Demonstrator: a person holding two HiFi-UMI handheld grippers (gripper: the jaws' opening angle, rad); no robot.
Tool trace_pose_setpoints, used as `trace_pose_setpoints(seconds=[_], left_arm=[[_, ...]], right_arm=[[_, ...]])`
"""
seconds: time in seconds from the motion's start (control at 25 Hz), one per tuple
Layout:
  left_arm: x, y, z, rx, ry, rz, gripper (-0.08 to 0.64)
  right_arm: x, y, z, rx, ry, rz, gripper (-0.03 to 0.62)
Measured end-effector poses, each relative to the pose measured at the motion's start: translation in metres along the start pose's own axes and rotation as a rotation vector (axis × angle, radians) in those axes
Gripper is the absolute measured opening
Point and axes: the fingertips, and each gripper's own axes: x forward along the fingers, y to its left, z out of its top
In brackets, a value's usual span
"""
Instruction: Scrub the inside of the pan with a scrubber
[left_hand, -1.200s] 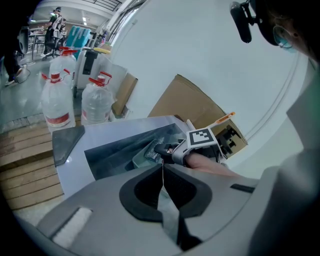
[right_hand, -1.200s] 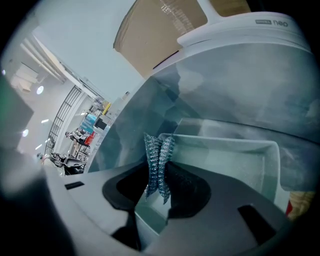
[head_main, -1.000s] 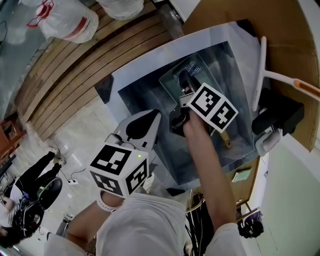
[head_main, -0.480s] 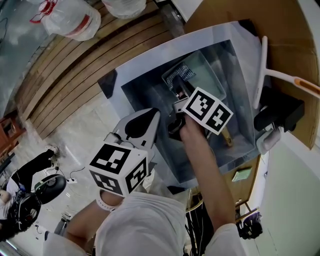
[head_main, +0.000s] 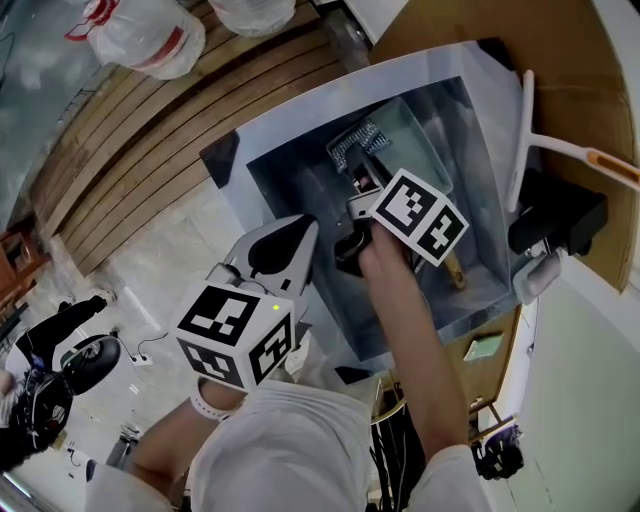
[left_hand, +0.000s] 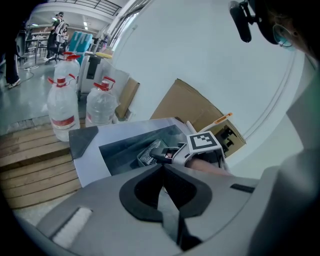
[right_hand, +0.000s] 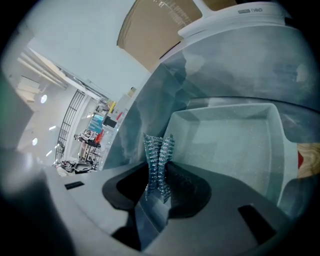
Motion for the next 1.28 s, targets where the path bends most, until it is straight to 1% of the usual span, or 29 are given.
trace_pose_setpoints(seconds=[0.16,0.28,0.48,0.64,0.84,1.04,1.28], left_arm=[[-0.003,-0.006,0.002,0.007,-0.01,0.001,0.008],[-0.008,-0.013,0.007,0.021,-0.022,-0.001,0.007],[-0.021,-0.022,0.017,0.047,-0.032,-0.011,0.007],[-0.034,-0.035,0.019,0.096,-0.031,-0.034,0.006],[-0.055,-0.05,0.025,0.15,-0.036,-0.049,0.006],[-0.075,-0.068,0.026,0.207,-0.032,-0.079,0.006],[-0.098,-0.094,0.034,0.27,-0.032,-0.123,0.006]], right_arm=[[-0.008,0.012,0.005,0.017,-0.006,0.067,0.106],[-0.019,0.016,0.007,-0.014,-0.001,0.059,0.107],[-0.051,0.025,0.005,-0.121,-0.017,0.027,0.11],[-0.09,0.025,0.002,-0.19,-0.049,0.004,0.111],[-0.147,0.033,0.004,-0.298,-0.09,-0.026,0.112],[-0.206,0.043,0.001,-0.376,-0.151,-0.034,0.112],[-0.275,0.057,-0.017,-0.507,-0.188,-0.079,0.112]])
